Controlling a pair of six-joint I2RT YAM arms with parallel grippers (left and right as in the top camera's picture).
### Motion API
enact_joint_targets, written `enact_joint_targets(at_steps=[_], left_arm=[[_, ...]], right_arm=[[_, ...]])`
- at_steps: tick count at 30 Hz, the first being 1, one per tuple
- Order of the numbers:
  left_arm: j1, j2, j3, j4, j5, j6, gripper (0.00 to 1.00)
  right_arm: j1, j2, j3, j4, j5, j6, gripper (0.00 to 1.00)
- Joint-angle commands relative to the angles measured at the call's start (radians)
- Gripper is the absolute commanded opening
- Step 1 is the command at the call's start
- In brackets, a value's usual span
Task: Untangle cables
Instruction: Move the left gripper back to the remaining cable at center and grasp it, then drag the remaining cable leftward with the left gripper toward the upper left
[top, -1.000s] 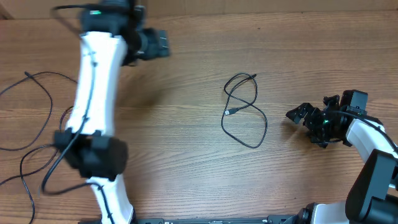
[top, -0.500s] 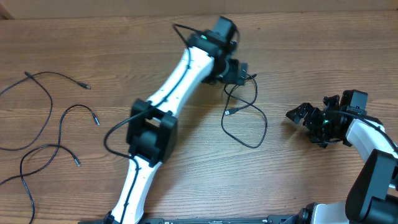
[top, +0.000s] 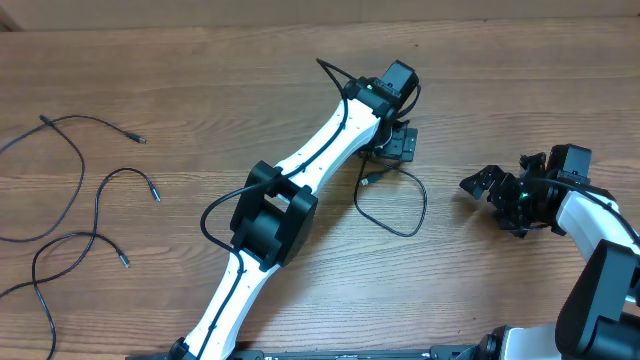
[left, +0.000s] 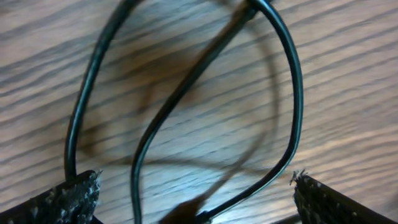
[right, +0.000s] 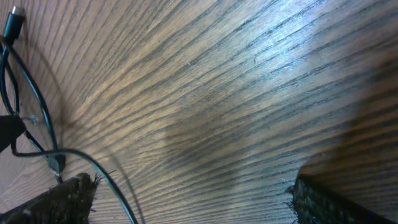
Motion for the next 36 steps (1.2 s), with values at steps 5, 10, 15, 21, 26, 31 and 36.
enact_joint_targets(at_steps=[5,10,15,21,26,31,36], left_arm=[[0.002,0.012,-0.001,-0.063,-0.19,-0.06,0.77],[0.004,0.012,-0.013,-0.091,-0.302,-0.097,0.77],[0.031,0.012,-0.053,-0.09,-0.372,-0.097,0.77],[0.108,0.012,-0.066,-0.084,-0.376,-0.096,0.47],[0.208,0.012,-0.066,-0.037,-0.393,-0.089,0.37],[0.316,0.012,-0.066,0.032,-0.467,-0.088,0.11],[0.471,0.012,-0.066,0.136,-0.59,-0.063,0.04]], right_arm=[[-0.002,0.007,-0.004,-0.005,0.037,0.0,1.0],[-0.002,0.007,-0.004,-0.009,0.037,-0.001,1.0],[-0.002,0.007,-0.004,-0.012,0.037,-0.001,1.0],[-0.002,0.007,-0.004,-0.013,0.037,-0.001,1.0],[-0.002,0.007,-0.004,-0.013,0.037,-0.001,1.0],[-0.002,0.007,-0.004,-0.013,0.037,0.0,1.0],[-0.002,0.007,-0.004,-0.016,0.037,0.0,1.0]])
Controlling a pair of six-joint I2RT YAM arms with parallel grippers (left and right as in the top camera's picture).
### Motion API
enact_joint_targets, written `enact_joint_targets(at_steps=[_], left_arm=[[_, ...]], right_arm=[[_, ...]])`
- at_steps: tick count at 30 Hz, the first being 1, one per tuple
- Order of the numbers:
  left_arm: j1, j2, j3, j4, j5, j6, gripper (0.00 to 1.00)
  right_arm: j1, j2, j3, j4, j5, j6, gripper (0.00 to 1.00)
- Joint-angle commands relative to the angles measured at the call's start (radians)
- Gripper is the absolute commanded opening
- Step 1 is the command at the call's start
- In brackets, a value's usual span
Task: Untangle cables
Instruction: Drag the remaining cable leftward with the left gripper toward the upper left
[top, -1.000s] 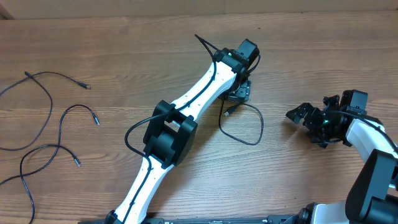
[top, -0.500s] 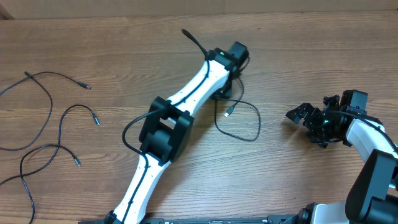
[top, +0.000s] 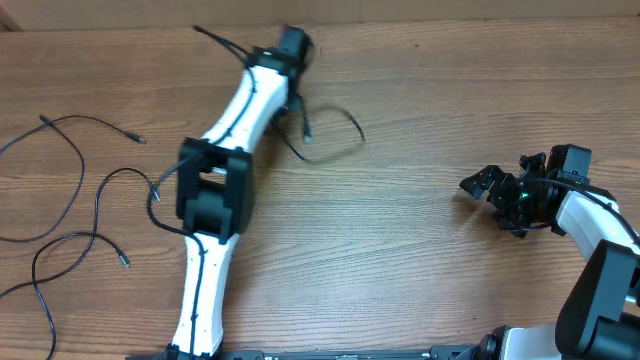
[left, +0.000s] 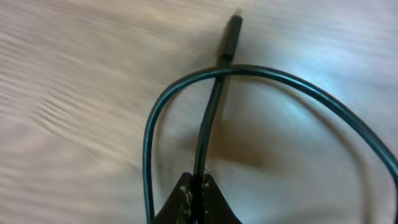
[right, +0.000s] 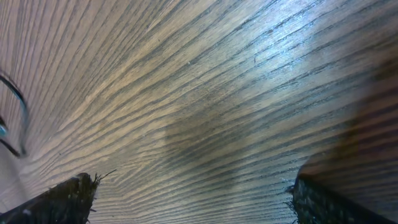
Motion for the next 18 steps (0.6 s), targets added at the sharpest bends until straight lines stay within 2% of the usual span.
enact_joint_targets(at_steps=[1,9,10,11,12,13,14,18], left_arm=[[0.115,0.011,-0.004,0.056,-0.108,0.029,0.04],[0.346,0.011,-0.004,0.05,-0.07,0.028,0.04],[0.364,0.011,-0.004,0.047,-0.043,0.029,0.09],[0.379,0.011,-0.004,0.046,-0.016,0.032,0.21],[0.397,0.011,-0.004,0.046,0.025,0.051,0.51],[0.409,0.011,-0.004,0.046,0.058,0.072,0.71],[0.423,0.011,-0.004,0.044,0.097,0.096,1.0],[0.439,0.001,0.003,0.007,0.165,0.125,1.0]], right_arm=[[-0.002,0.007,-0.004,-0.012,0.037,0.0,1.0],[-0.002,0.007,-0.004,-0.012,0.037,0.0,1.0],[-0.002,0.007,-0.004,-0.012,0.037,0.0,1.0],[-0.002,0.007,-0.004,-0.012,0.037,0.0,1.0],[-0.002,0.007,-0.004,-0.012,0.037,0.0,1.0],[-0.002,0.007,-0.004,-0.012,0.037,0.0,1.0],[-0.002,0.007,-0.004,-0.012,0.037,0.0,1.0],[-0.002,0.007,-0.004,-0.012,0.037,0.0,1.0]])
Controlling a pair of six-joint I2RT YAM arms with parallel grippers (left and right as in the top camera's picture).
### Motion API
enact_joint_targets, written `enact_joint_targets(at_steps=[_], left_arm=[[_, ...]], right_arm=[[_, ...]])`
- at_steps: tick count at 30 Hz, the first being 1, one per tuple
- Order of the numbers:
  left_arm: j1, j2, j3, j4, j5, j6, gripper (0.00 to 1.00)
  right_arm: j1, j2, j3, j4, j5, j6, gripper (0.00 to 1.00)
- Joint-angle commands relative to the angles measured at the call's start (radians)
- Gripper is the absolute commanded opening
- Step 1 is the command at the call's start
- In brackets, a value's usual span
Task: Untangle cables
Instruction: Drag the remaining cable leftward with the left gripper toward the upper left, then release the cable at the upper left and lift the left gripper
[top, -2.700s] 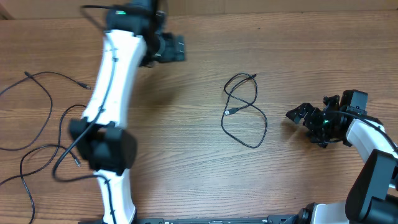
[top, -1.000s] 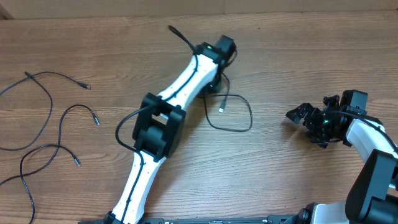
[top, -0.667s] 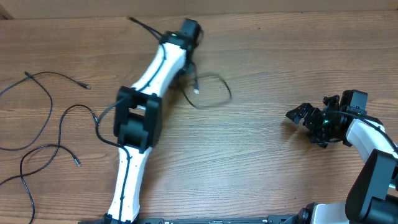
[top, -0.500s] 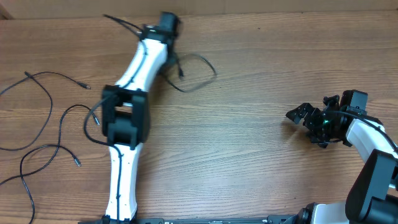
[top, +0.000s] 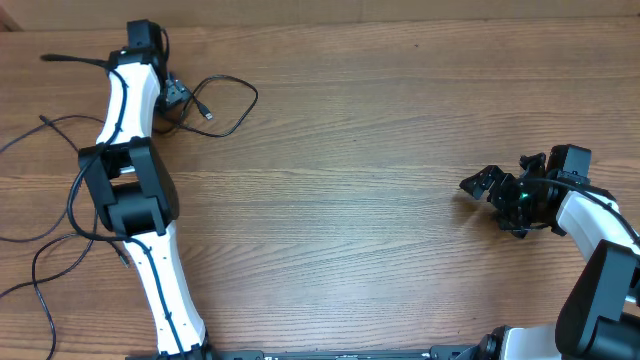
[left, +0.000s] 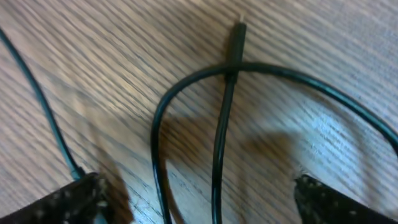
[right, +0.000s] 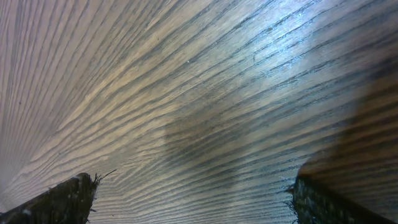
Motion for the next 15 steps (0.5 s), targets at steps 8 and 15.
enact_joint_targets(at_steps=[8,15], left_arm=[[-0.008,-0.127,0.153,-0.215,0.198,0.109,0.99],[-0.032,-0.373,0.179,-0.374,0.306,0.253,0.78]], right_arm=[[-0.002,0.007,-0.004,-0.017,0.037,0.0,1.0],[-0.001,0.006,-0.002,-0.063,0.037,-0.034,0.94]])
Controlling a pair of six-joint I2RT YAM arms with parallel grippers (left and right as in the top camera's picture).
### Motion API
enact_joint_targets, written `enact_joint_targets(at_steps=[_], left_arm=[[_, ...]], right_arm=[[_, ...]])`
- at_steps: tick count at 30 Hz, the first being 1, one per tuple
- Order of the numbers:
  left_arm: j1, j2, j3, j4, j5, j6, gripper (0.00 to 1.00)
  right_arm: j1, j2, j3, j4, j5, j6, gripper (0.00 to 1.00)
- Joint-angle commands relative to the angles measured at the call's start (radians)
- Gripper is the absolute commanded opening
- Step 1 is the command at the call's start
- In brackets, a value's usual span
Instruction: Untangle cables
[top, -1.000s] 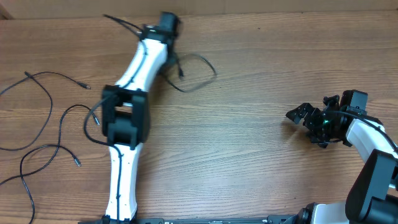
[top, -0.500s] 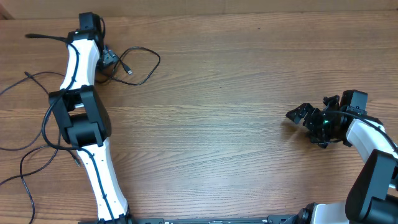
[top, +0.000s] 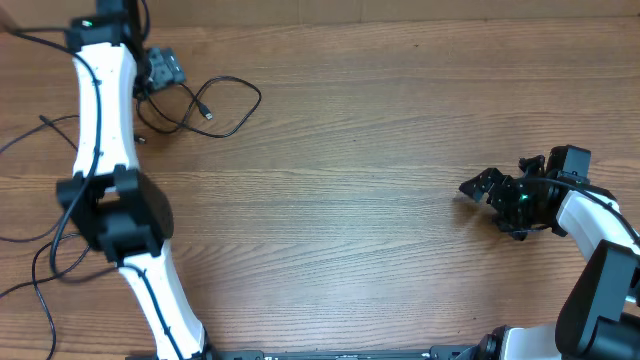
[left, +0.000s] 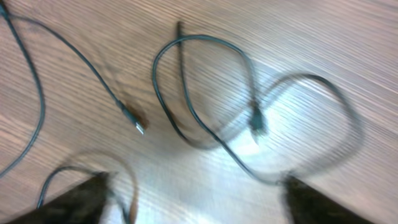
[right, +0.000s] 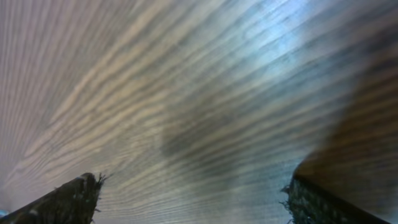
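A thin black cable (top: 238, 108) lies in a loose loop on the wooden table at the far left. In the left wrist view the same looped cable (left: 205, 93) crosses over itself, one plug end inside the loop. My left gripper (top: 163, 72) hangs above the loop's left side, open, and in its own view the left gripper (left: 196, 179) has nothing between its fingers. My right gripper (top: 488, 195) is open at the right side of the table; the right gripper (right: 193, 180) sees only bare wood.
More black cables (top: 36, 270) lie along the table's left edge, partly behind my left arm. One of them (left: 81, 59) ends in a plug (left: 138, 126) close to the loop. The table's back edge (top: 400, 22) runs just beyond the left gripper.
My left gripper, which was open and low over the looped cable, is now higher and a little farther back, so more of the cable shows. The cable lies still. The right arm is unchanged.
My left gripper was open over the cable loop near the table's middle. Then it was shut on that cable farther back and to the left. Later it was open at the far left with the cable on the table, and now it is raised above it.
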Motion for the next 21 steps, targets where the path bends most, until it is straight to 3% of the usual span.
enact_joint_targets(at_steps=[1,2,8,10,11,14,17,21], left_arm=[[-0.033,-0.198,0.037,-0.092,0.188,0.161,0.85],[-0.037,-0.218,0.037,-0.111,0.202,0.17,1.0],[-0.074,-0.312,0.037,-0.279,0.179,0.175,0.99],[-0.09,-0.312,0.036,-0.347,0.125,0.174,1.0],[-0.098,-0.312,0.035,-0.373,0.126,0.174,1.0],[-0.142,-0.312,0.033,-0.414,0.136,0.174,1.0],[-0.231,-0.315,0.031,-0.414,0.153,0.168,1.0],[-0.428,-0.315,0.023,-0.414,0.072,0.053,1.0]], right_arm=[[0.001,0.0,0.001,-0.035,0.036,-0.027,0.94],[0.004,-0.006,0.008,-0.047,0.036,-0.028,0.94],[0.1,-0.134,0.152,-0.208,0.142,-0.052,0.94],[0.172,-0.196,0.212,-0.259,0.177,-0.042,0.95],[0.214,-0.23,0.249,-0.291,0.204,-0.042,1.0],[0.31,-0.305,0.333,-0.365,0.307,-0.017,1.0],[0.407,-0.383,0.409,-0.426,0.386,-0.014,1.0],[0.494,-0.523,0.452,-0.464,0.399,-0.015,1.0]])
